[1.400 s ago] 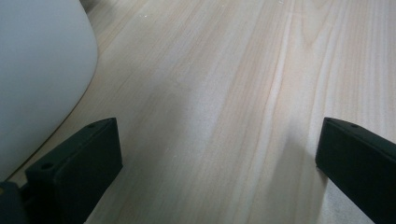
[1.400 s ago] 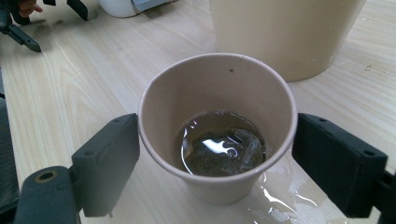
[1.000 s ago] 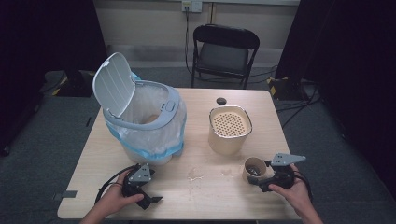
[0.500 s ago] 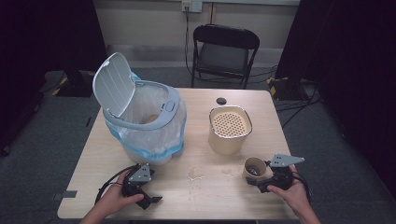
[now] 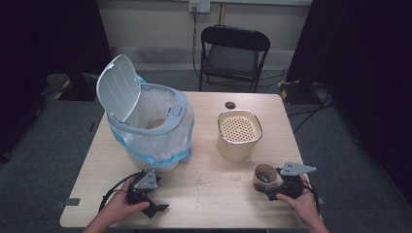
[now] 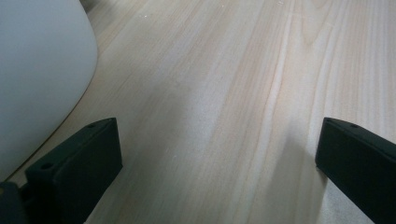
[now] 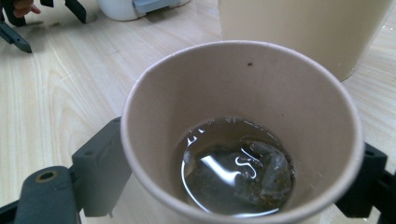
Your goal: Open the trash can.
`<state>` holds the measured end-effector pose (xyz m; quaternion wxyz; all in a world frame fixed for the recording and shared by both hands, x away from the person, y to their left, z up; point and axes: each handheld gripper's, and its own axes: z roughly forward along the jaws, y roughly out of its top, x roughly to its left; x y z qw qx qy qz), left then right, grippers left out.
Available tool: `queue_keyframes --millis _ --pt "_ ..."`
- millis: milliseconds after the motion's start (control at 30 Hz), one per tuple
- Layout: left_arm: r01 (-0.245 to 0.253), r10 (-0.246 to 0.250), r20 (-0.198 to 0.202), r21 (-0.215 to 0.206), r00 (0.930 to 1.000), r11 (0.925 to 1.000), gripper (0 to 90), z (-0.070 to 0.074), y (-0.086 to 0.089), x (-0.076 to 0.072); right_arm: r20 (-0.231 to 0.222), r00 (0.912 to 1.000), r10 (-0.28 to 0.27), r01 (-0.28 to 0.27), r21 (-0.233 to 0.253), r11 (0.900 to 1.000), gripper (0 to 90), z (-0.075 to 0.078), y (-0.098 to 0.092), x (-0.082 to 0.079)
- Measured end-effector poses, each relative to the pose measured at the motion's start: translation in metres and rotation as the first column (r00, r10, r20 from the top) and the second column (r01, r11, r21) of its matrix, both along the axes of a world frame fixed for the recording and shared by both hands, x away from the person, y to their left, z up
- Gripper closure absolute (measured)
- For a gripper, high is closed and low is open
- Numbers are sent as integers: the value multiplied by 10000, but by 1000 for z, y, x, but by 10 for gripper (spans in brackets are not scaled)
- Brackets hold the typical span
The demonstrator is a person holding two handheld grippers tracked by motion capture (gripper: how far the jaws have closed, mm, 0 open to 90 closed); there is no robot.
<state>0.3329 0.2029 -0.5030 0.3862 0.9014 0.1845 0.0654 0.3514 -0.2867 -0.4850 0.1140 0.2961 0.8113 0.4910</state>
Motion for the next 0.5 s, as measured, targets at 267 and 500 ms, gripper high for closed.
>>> queue_keyframes --millis 267,500 --pt "2 -2 20 -1 10000 10000 0 0 0 0 130 9999 -35 36 -33 10000 145 -4 5 0" --pt "-2 2 17 -10 10000 10000 0 0 0 0 315 9995 -97 92 173 9998 159 -4 4 2"
